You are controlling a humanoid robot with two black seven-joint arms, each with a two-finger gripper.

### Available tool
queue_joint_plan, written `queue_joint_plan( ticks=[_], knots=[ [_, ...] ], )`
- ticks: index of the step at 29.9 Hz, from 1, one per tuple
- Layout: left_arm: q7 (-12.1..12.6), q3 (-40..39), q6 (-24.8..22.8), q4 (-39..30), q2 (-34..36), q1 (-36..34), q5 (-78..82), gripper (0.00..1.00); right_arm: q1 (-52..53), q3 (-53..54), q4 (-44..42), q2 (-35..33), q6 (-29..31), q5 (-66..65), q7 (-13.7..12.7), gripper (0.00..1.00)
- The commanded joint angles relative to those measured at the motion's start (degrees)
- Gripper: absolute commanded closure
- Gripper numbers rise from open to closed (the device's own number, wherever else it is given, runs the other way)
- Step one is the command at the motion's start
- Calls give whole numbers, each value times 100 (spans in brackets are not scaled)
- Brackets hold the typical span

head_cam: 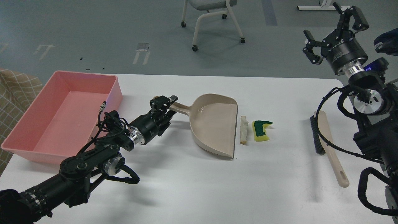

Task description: Sweep and dump garbage into bin

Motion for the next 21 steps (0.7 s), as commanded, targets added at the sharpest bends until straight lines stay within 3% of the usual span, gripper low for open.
queue_joint_plan(
  ticks=[1, 6, 10, 14, 19, 21],
  knots=[
    [-220, 22, -9, -8, 16, 18, 1, 59, 0, 0, -9, -8, 0, 0, 0, 0],
    [-300, 163, 0, -8, -1, 1, 9, 68, -9, 0, 0, -61, 0, 0, 0, 0],
    [-335, 251, 9, -8, 7, 9, 10, 81, -26, -9, 9, -114, 0, 9, 0, 0],
    [-554, 260, 9, -8, -1, 36, 71, 89, -123, -9, 175, -175, 0, 8, 0, 0],
    [-590, 260, 9, -26, -2, -26, 291, 90, -176, -9, 386, -438, 0, 0, -26, 0],
    [-599, 260, 9, -70, 69, -35, 369, 90, -176, -61, 553, -876, 0, -9, -70, 0]
  ],
)
